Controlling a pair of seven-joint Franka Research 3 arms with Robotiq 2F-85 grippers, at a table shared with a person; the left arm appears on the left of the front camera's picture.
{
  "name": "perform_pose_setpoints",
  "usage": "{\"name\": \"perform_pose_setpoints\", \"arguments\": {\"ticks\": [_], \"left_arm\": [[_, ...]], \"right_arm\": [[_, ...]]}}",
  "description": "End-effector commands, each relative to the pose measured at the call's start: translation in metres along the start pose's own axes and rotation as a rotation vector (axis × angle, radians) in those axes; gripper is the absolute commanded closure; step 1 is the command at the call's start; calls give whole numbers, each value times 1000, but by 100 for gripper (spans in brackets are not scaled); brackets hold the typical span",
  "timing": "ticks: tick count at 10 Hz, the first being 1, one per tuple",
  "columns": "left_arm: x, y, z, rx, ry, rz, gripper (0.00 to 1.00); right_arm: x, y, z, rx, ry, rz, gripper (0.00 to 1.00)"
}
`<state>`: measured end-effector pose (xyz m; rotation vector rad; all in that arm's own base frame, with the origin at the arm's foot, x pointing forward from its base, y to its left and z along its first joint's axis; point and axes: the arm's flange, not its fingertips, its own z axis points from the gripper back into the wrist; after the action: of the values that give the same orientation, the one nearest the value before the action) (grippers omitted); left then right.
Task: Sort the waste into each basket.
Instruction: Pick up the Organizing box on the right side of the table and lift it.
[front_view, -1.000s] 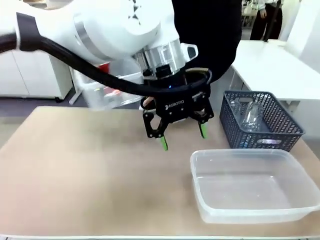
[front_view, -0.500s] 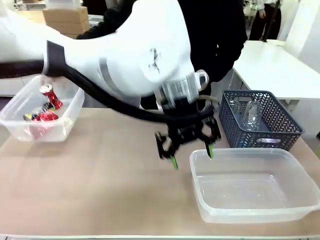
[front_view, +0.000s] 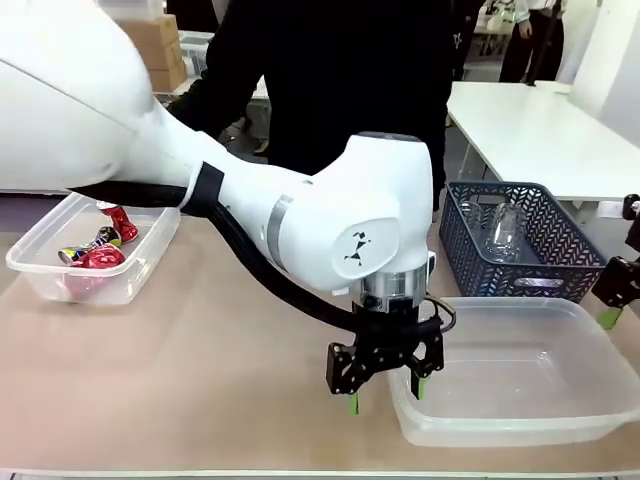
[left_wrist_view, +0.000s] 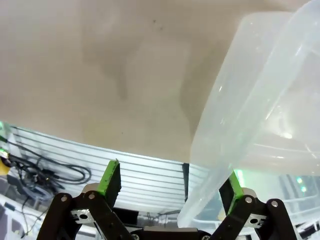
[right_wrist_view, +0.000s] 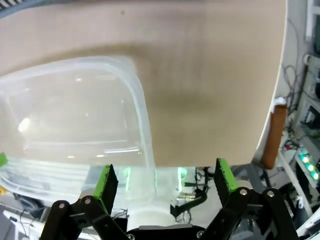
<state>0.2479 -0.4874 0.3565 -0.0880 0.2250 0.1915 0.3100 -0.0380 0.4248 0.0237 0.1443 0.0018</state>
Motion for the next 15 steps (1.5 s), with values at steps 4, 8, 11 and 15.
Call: {"name": "perform_pose_setpoints", "arguments": {"ticks": [4,8,11,15], "left_arm": [[0,-5,-3,-30,-30,-31,0],[10,-7,0,-64,-172,-79,0],[13,-9,-3,-60,-188,-82,0],[13,-8,-7,-76,-187,-73,0]], "right_arm": [[19,3,-32,16,40,-4,0],[12,0,-56,71,30,-39,0],[5,10,-66,75,51,-64,0],[-4,12,-84,104,112,-38,0]]}}
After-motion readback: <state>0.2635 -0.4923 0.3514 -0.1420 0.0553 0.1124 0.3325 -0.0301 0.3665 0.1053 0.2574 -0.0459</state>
